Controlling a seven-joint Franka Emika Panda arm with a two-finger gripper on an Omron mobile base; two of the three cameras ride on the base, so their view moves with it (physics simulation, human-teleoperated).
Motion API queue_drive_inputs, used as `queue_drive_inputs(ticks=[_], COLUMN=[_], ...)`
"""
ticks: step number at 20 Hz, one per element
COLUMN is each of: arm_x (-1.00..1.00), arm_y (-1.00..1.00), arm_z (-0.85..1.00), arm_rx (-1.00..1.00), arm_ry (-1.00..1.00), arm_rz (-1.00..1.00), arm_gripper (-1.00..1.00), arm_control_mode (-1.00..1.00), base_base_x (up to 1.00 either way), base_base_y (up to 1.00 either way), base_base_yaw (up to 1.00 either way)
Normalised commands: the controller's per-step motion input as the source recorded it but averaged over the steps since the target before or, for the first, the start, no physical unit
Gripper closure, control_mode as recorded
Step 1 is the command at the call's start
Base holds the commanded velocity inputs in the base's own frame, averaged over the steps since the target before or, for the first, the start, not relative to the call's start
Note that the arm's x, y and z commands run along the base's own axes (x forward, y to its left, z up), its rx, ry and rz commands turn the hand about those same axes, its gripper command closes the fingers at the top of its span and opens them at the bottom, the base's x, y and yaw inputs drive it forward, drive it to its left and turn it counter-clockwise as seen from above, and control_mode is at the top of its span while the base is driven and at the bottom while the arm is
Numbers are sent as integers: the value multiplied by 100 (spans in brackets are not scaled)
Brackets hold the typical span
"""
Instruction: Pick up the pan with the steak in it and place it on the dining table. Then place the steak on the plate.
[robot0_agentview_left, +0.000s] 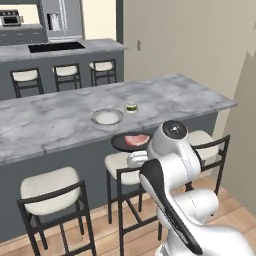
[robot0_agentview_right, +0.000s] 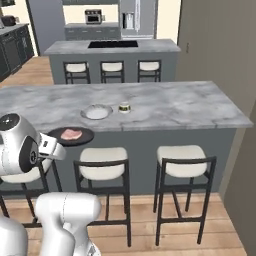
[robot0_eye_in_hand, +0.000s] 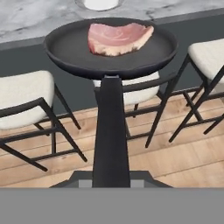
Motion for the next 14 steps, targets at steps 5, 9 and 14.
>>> queue_drive_inputs(ticks=[5,9,14], arm_x=[0,0,0], arm_y=[0,0,0], arm_z=[0,0,0], arm_rx=[0,0,0], arm_ry=[0,0,0], arm_rz=[0,0,0], arm_gripper=[100,100,100], arm_control_mode=[100,100,100], base_base_x=[1,0,0], base_base_y=[-39,0,22], base_base_yaw=[9,4,13])
